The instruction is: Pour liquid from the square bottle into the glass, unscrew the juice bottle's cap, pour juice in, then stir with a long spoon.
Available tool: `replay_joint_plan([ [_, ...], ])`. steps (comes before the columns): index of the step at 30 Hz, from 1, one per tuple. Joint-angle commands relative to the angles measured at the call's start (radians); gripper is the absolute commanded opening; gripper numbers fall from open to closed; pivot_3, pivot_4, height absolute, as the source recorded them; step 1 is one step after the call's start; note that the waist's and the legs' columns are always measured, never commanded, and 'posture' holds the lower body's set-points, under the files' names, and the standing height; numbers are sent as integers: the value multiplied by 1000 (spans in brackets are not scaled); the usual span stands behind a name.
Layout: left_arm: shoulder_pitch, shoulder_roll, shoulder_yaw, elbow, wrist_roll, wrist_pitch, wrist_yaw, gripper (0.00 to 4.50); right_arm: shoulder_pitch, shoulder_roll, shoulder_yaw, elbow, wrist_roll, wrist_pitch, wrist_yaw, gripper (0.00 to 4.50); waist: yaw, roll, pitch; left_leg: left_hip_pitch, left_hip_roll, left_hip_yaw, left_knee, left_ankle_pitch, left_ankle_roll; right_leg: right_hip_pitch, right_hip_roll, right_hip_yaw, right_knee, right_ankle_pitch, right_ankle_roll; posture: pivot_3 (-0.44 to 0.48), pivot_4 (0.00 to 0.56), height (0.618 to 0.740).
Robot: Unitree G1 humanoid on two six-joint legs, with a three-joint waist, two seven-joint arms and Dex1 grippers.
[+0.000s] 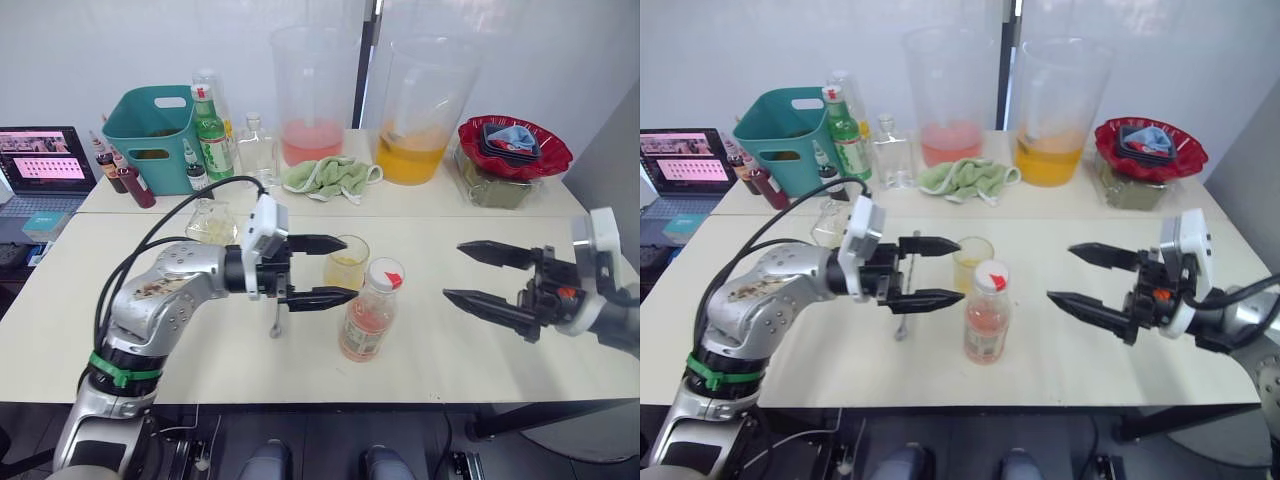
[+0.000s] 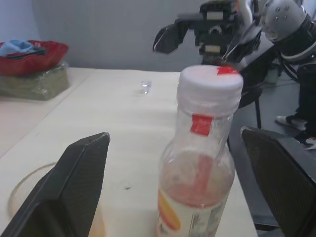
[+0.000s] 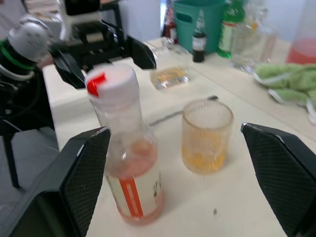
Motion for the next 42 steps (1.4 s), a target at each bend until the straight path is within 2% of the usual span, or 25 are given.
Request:
replay_joint_plan([
  [1, -31, -24, -25, 1, 4, 8, -8, 4500, 62, 2, -102, -82, 25, -17, -27, 4464, -2, 0, 0, 0, 0, 0, 0, 0, 0, 0, 0, 0, 0, 0, 0, 0, 150, 740],
  [11, -57, -105, -124, -3, 72, 5, 23, 4500, 188, 23, -165, -162, 42, -31, -82, 4464, -3, 0, 0, 1, 1, 0, 0, 0, 0, 1, 2, 1, 0, 0, 0, 0, 150, 740],
  [20, -55, -141, -157, 22, 141, -18, 36, 4500, 202, 22, -121, -176, 39, -57, -117, 4464, -1, 0, 0, 1, 1, 1, 2, 0, 0, 2, 2, 1, -1, 0, 0, 0, 150, 740],
  [21, -58, -142, -163, 28, 152, -26, 31, 3952, 199, 20, -107, -176, 40, -59, -116, 4500, -1, 0, 0, 1, 1, 1, 2, 0, 0, 2, 2, 1, -1, 0, 0, 0, 150, 740],
  [23, -55, -142, -169, 30, 162, -34, 22, 3368, 194, 16, -94, -174, 39, -65, -116, 4500, -1, 0, 0, 1, 1, 1, 2, 0, 0, 2, 2, 1, 0, 0, 0, 0, 150, 740],
  [42, -25, -153, -147, 29, 179, -72, 18, 3368, 144, 16, -24, -152, 27, -91, -130, 4500, -1, 0, 0, 1, 1, 0, 2, 0, 0, 2, 2, 1, 0, 0, 0, 0, 150, 740],
])
